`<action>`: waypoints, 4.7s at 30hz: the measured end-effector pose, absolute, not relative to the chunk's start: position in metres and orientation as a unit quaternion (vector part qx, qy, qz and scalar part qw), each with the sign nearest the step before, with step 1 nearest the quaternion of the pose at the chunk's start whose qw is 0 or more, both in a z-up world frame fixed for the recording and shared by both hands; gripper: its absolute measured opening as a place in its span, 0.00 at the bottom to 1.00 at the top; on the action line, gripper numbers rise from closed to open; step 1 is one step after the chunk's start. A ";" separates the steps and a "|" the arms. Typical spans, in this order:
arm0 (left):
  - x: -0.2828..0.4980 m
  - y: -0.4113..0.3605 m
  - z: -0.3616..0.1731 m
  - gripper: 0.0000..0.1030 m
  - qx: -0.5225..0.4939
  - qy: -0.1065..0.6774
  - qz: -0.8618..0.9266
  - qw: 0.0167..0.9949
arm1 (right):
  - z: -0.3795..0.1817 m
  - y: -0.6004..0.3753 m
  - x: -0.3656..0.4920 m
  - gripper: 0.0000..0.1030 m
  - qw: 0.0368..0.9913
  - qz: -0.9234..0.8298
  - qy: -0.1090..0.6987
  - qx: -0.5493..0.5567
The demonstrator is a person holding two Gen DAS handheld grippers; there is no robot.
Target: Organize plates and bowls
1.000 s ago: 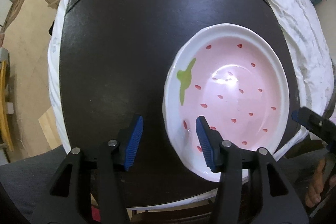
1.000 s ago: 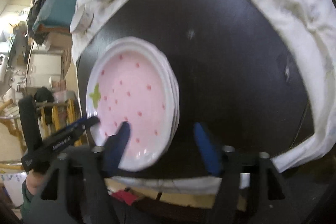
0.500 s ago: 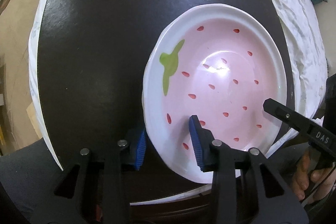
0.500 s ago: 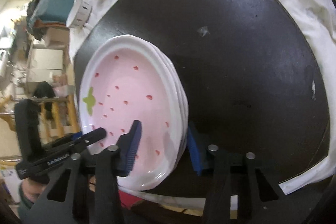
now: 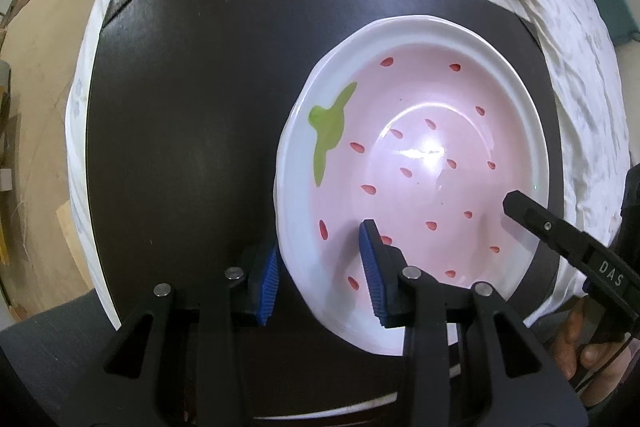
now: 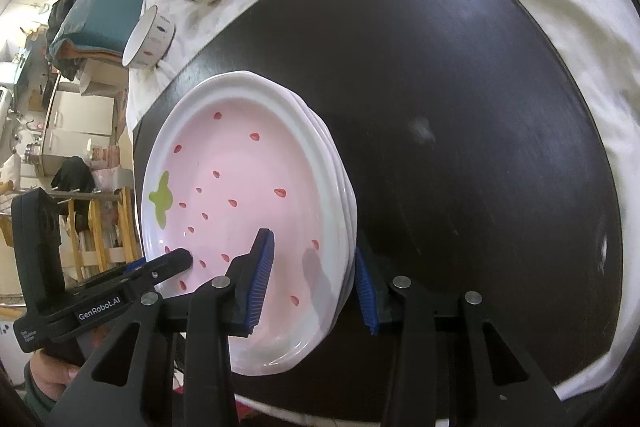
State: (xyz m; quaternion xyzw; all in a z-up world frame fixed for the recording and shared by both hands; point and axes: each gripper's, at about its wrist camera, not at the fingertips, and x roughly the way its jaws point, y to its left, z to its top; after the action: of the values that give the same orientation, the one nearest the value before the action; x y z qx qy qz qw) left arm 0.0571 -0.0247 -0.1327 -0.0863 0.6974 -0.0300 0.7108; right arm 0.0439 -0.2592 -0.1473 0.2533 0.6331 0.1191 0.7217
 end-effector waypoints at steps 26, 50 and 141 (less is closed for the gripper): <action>0.073 -0.024 -0.108 0.34 -0.058 0.616 -0.022 0.785 | -0.145 -0.267 0.063 0.41 0.746 0.094 0.599 0.274; 0.038 -0.019 -0.029 0.85 -0.059 0.508 -0.021 0.859 | -0.034 -0.288 -0.002 0.69 0.838 0.071 0.487 0.234; 0.348 -0.199 -0.116 0.46 -0.011 0.603 -0.057 0.796 | -0.135 -0.432 0.288 0.47 0.750 0.043 0.536 0.385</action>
State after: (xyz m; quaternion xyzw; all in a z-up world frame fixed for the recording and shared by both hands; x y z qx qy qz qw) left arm 0.3480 -0.1991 -0.1156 -0.0108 0.6030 -0.0571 0.7957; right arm 0.2878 -0.4325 -0.1345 0.3850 0.5363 0.0429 0.7498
